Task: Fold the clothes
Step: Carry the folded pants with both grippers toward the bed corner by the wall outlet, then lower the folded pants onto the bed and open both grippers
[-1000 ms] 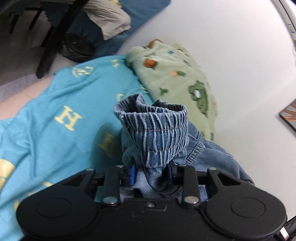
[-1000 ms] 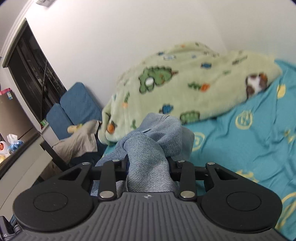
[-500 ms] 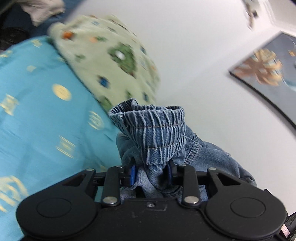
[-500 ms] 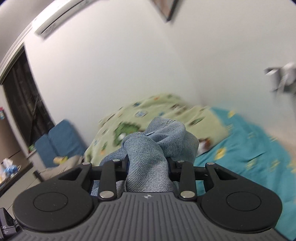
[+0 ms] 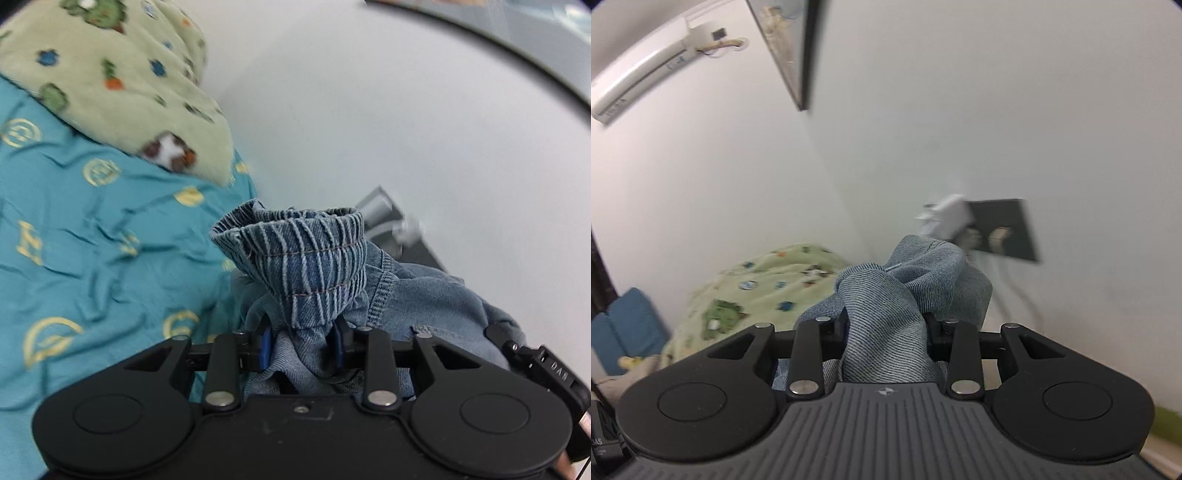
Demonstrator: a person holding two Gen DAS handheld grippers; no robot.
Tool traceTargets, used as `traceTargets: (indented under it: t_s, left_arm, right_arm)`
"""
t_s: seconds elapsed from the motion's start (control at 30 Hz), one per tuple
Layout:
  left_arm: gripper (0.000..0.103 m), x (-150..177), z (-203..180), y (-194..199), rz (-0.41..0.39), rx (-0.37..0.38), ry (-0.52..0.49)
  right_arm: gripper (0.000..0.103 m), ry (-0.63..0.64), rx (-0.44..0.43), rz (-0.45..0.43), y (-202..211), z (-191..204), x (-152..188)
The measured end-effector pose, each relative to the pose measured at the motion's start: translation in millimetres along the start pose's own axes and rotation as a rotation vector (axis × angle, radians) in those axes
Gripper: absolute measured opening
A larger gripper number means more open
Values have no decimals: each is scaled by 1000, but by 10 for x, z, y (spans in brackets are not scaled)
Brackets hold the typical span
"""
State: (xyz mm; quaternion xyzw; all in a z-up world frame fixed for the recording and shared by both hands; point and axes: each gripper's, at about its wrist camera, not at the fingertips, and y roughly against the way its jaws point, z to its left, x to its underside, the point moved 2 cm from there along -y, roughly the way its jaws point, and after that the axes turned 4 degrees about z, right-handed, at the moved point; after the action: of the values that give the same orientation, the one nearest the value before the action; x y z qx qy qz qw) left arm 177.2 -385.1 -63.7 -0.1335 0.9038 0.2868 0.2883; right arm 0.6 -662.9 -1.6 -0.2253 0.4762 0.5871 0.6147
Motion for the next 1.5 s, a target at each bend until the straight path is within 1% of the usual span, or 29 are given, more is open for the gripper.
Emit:
traceTargets:
  t_s: [0.13,0.23,0.33,0.47,0.53,0.6,0.7,0.73,0.77,0.8,0.83,0.87,0.9,0.97,1.03,1.07,1.13,1.2,1.37,1.5]
  left_arm:
    - [28,197,87,-396,66,-17,-40]
    - [28,336,240,-548,109,-48,-67]
    - [29,431,361,-624,139,-53,-67]
    - [31,529,405,-620,145,-61,-109]
    - [33,557,398,-603,145,-64,-132]
    - [38,563,387,-600,150,-81,-157]
    - [42,542,343,-568,163,-101,-182]
    - [44,534,314,-554,172,-117,-197]
    - [48,533,283,-532,177,-131,-221]
    - [57,532,248,-499,177,-136,-249]
    - [63,529,218,-451,173,-140,-271]
    - [71,527,189,-402,169,-145,-293]
    - [75,516,179,-346,159,-164,-301]
    - [77,479,156,-222,149,-179,-299]
    - [82,442,123,-95,135,-195,-304]
    - [84,426,89,-20,122,-199,-322]
    - [89,401,9,140,92,-204,-362]
    - [94,378,-56,282,63,-216,-385]
    - [97,270,-213,687,14,-256,-420]
    - [100,236,-290,1119,-35,-288,-453]
  right_arm:
    - [35,-11,55,36,-125,-361,186]
    - [35,-14,95,105,-294,-559,446]
    - [35,-28,129,186,-450,-703,731]
    - [35,-38,195,314,-506,-896,1093]
    - [35,-52,207,343,-526,-932,1202]
    - [36,-55,209,340,-520,-930,1209]
    - [38,-75,214,340,-510,-899,1142]
    - [42,-88,217,339,-485,-896,1118]
    - [47,-101,221,339,-460,-893,1094]
    - [49,-111,224,339,-433,-891,1073]
    - [52,-117,227,339,-401,-888,1061]
    - [56,-115,230,338,-363,-878,1050]
    - [59,-106,235,336,-326,-860,1034]
    - [64,-99,225,319,-214,-830,996]
    - [67,-107,214,294,-83,-801,954]
    - [72,-100,210,280,-22,-769,921]
    - [75,-71,199,264,74,-674,843]
    - [75,-38,185,252,164,-567,761]
    - [75,31,122,210,396,-233,609]
    - [75,72,75,196,514,82,524]
